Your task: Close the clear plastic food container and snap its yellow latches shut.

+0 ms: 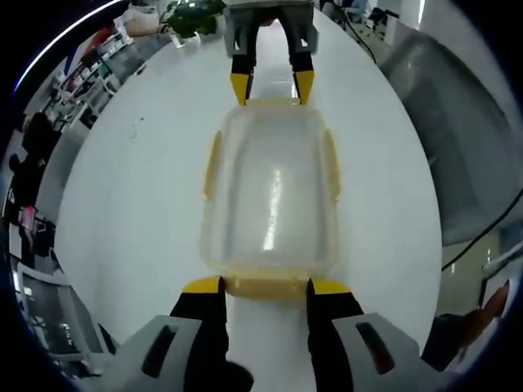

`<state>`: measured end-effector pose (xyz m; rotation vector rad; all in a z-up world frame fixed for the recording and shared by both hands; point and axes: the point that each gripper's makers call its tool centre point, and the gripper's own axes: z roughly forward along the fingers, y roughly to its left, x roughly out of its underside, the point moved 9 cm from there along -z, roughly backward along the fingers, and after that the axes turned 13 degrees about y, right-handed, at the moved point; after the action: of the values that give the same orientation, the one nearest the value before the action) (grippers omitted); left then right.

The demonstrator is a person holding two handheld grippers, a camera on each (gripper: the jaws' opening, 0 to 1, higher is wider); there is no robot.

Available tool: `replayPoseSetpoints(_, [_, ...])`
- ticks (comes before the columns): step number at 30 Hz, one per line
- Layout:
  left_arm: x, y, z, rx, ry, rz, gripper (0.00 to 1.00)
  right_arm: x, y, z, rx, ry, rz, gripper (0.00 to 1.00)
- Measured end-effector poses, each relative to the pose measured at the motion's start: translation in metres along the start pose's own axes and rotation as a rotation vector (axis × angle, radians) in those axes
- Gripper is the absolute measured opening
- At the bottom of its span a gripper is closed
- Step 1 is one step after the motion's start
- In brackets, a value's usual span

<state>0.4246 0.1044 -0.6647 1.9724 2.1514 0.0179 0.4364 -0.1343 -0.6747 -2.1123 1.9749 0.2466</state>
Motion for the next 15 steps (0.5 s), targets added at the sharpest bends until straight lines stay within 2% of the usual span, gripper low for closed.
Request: replayPoseSetpoints(15, [-0.027,-0.001,-0.014,-0.027,0.006,0.009,0.35,0.019,0.005,-0.028,0.03,-0.012,0.001,0.34])
